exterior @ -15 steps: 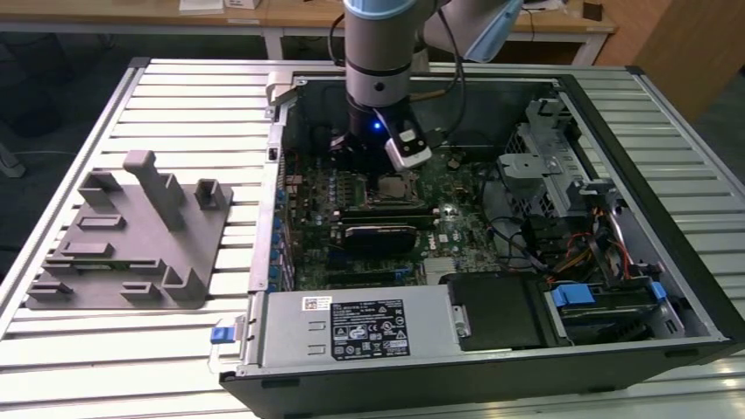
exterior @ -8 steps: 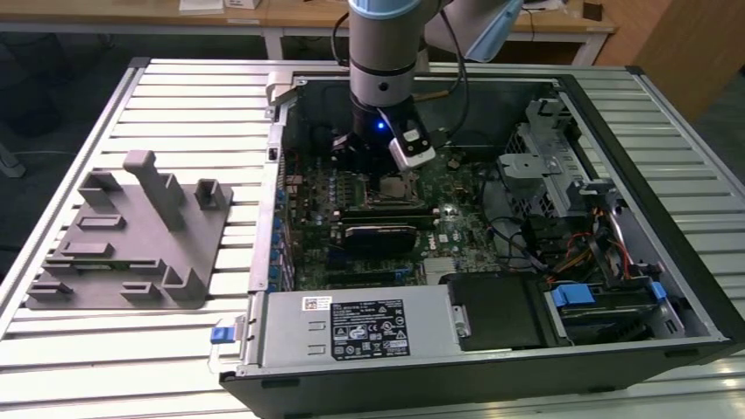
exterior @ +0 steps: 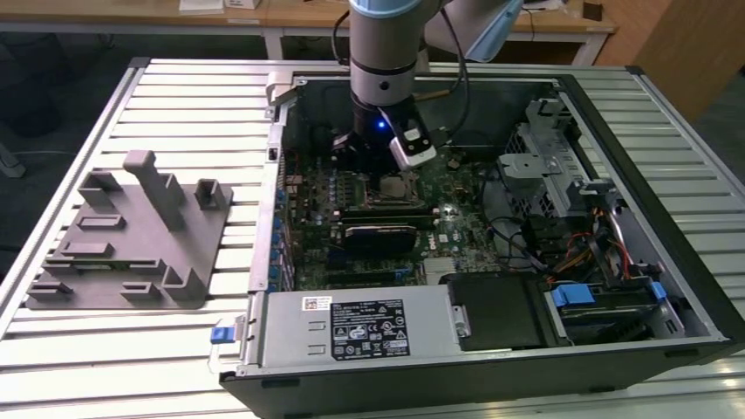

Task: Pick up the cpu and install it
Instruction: 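Close the cpu cover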

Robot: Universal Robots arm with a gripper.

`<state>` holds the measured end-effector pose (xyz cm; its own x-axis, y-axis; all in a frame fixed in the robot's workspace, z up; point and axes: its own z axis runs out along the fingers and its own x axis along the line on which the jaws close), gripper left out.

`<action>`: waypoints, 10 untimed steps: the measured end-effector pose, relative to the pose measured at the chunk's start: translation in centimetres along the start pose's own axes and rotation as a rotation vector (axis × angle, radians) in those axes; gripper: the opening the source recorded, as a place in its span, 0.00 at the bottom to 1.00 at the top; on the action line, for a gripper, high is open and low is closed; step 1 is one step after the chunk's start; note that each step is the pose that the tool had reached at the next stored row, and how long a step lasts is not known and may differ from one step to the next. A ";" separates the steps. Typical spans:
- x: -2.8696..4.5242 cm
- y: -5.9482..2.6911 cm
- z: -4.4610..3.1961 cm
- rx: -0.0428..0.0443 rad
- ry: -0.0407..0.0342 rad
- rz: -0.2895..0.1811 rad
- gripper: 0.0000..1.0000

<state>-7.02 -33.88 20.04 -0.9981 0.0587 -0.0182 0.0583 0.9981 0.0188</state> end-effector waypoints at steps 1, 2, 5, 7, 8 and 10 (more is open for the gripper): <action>0.00 0.00 -0.04 -0.0001 0.0002 0.000 0.11; 0.00 0.00 -0.06 -0.0002 0.0001 0.000 0.11; 0.00 0.00 -0.08 0.0001 0.0003 0.000 0.11; 0.00 -0.01 -0.15 0.0006 0.0006 0.000 0.11; 0.00 -0.01 -0.22 0.0005 0.0005 0.000 0.11; -0.01 0.00 -0.47 0.0003 0.0004 0.000 0.11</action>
<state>-7.02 -33.89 20.52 -0.9981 0.0589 -0.0178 0.0585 0.9981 0.0185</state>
